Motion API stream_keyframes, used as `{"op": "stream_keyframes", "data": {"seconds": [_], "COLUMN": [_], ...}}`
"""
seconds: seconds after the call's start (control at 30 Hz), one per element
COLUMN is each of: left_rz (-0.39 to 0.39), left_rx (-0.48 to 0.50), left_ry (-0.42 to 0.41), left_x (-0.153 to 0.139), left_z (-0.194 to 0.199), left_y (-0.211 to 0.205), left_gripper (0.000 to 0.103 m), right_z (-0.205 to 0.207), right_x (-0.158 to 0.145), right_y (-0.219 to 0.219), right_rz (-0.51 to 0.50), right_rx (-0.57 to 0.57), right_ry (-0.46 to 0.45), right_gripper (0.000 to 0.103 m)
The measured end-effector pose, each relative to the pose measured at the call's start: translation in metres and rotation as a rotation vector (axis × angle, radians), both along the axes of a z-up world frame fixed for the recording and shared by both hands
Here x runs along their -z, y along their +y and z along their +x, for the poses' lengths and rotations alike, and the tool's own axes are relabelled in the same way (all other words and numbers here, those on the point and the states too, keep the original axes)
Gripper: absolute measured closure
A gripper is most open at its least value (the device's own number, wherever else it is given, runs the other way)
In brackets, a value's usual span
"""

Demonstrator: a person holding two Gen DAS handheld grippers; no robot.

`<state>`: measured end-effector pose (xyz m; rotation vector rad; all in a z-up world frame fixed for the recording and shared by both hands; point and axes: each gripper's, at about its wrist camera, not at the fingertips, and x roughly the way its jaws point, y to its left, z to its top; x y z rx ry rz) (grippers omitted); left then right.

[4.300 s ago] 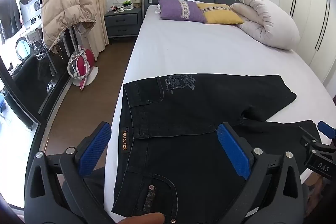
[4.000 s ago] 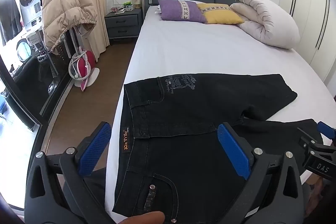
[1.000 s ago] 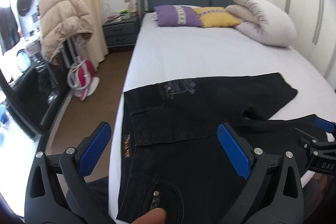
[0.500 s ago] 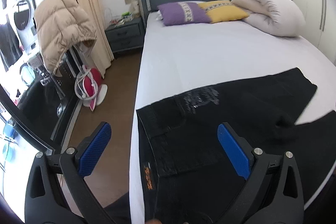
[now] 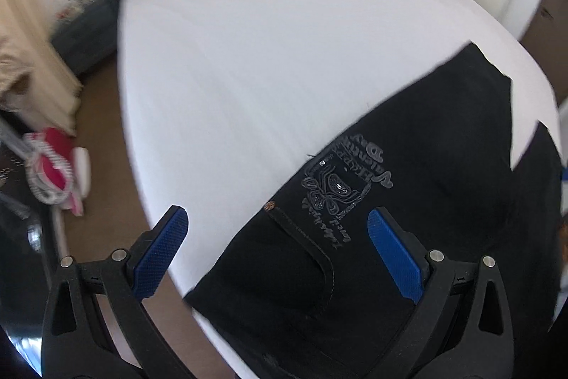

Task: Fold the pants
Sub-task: 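Lower the left tool onto the jeans waistband and close it, then grasp the jeans waistband with the right tool while the left tool holds it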

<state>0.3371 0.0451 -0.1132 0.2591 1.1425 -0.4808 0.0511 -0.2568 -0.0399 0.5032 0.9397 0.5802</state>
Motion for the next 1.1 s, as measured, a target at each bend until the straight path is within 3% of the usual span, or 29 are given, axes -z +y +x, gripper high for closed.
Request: {"op": "stream_keyframes", "data": {"seconds": [0.13, 0.33, 0.5, 0.63, 0.73, 0.83, 0.97, 1.1], "left_rz": [-0.027, -0.016, -0.023, -0.002, 0.052, 0.034, -0.01, 0.032], "left_rx": [0.049, 0.123, 0.073, 0.103, 0.131, 0.104, 0.066, 0.077], "left_ry": [0.106, 0.239, 0.28, 0.323, 0.299, 0.265, 0.164, 0.034], "left_x": [0.034, 0.074, 0.082, 0.078, 0.076, 0.071, 0.049, 0.024], "left_z": [0.023, 0.05, 0.069, 0.062, 0.052, 0.049, 0.031, -0.009], "left_y": [0.0, -0.002, 0.006, -0.002, -0.016, -0.018, -0.014, -0.024], "left_gripper": [0.001, 0.013, 0.043, 0.078, 0.087, 0.091, 0.093, 0.093], "right_z": [0.016, 0.036, 0.054, 0.066, 0.079, 0.094, 0.109, 0.13], "right_x": [0.0, 0.008, 0.017, 0.02, 0.021, 0.022, 0.024, 0.03], "right_y": [0.006, 0.005, 0.013, 0.021, 0.029, 0.035, 0.048, 0.064], "right_rz": [-0.163, -0.26, -0.32, -0.414, -0.472, -0.507, -0.607, -0.697], "right_rx": [-0.091, -0.157, -0.198, -0.247, -0.279, -0.288, -0.332, -0.396], "right_ry": [-0.062, -0.111, -0.135, -0.168, -0.187, -0.194, -0.227, -0.239], "right_gripper": [0.008, 0.014, 0.023, 0.027, 0.027, 0.029, 0.031, 0.033]}}
